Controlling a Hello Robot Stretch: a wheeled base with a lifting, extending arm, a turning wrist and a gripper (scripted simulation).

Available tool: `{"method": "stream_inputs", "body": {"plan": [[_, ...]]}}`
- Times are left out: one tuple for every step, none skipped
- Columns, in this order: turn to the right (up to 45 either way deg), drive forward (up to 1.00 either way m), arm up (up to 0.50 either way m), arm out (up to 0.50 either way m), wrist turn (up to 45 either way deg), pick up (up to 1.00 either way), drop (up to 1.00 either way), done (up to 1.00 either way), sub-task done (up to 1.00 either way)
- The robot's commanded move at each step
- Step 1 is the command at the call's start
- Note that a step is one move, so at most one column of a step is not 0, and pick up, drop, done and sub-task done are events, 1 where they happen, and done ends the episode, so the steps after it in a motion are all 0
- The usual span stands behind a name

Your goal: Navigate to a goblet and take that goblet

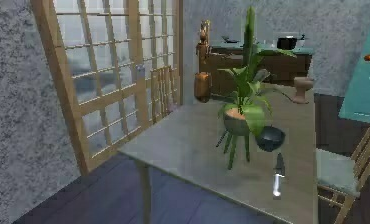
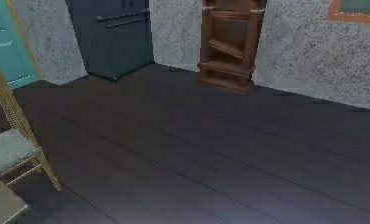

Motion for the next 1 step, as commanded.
{"method": "stream_inputs", "body": {"plan": [[45.0,0.00,0.00,0.00,0.0,0.00,0.00,0.00,0.00]]}}
